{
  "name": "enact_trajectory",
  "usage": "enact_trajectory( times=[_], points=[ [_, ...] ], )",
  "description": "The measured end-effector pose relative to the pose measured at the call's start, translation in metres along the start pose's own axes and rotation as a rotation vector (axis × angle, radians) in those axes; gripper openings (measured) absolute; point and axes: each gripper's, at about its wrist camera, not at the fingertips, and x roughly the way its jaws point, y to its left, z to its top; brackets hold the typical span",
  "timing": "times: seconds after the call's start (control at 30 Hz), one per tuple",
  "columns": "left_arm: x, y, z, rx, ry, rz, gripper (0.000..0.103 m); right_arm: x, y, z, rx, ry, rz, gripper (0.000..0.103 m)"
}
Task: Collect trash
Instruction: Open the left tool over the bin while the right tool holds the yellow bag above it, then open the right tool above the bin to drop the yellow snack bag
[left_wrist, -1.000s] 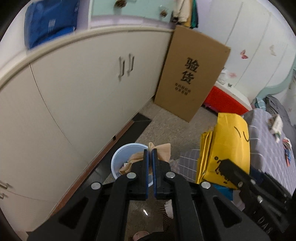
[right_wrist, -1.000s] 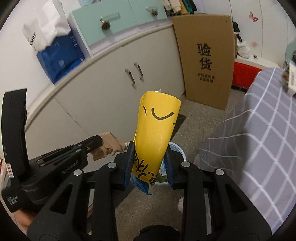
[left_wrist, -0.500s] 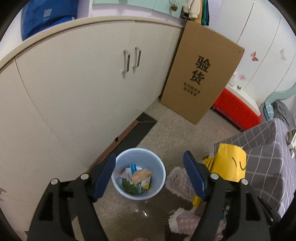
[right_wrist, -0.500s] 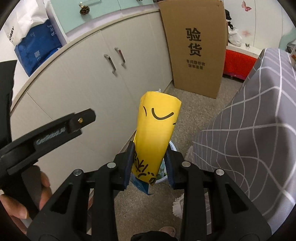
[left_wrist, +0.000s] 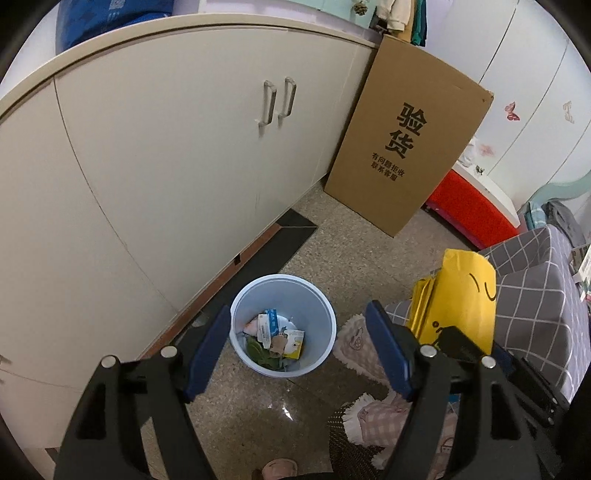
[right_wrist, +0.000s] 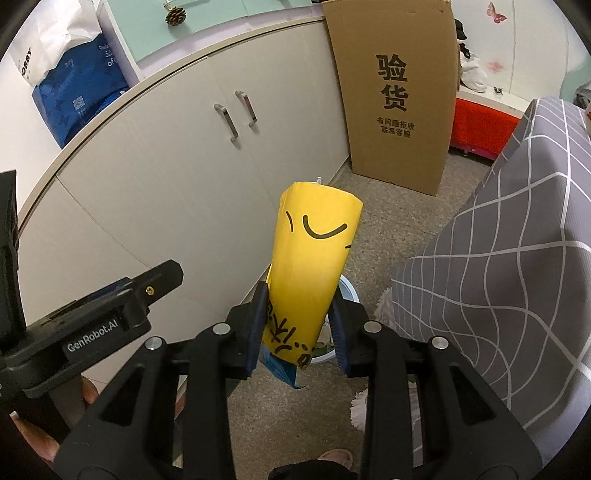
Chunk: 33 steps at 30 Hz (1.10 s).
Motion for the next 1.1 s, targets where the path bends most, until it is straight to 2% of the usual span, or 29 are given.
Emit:
enact_trajectory(
  times=[0.33, 0.47, 0.57, 0.6, 0.7, 0.73, 0.8, 1.1],
  points=[
    [0.007, 0.028, -0.001, -0.067, 0.014, 0.027, 0.074, 0.005, 0.014, 0.009, -0.029, -0.023, 0.012, 0.033],
    [0.003, 0.041, 0.002, -0.106, -0.017, 0.079, 0.074, 0.012, 0.023, 0.017, -0.049, -0.049, 0.023, 0.035],
    [0.003, 0.049, 0.005, -0.129, -0.026, 0.099, 0.074, 0.022, 0.029, 0.025, -0.058, -0.089, 0.026, 0.05],
    [0.004, 0.051, 0.005, -0.134, -0.022, 0.1, 0.074, 0.027, 0.032, 0.029, -0.072, -0.083, 0.031, 0.062],
    [0.005, 0.053, 0.006, -0.137, -0.018, 0.103, 0.074, 0.033, 0.034, 0.033, -0.074, -0.065, 0.027, 0.066],
    [0.004, 0.052, 0.006, -0.136, -0.02, 0.104, 0.074, 0.033, 0.034, 0.033, -0.072, -0.063, 0.028, 0.071],
    [0.003, 0.051, 0.007, -0.135, -0.023, 0.104, 0.074, 0.028, 0.035, 0.031, -0.079, -0.068, 0.027, 0.074],
    [-0.015, 0.039, 0.007, -0.112, -0.05, 0.09, 0.074, 0.005, 0.023, 0.024, -0.039, -0.063, 0.007, 0.075]
  ],
)
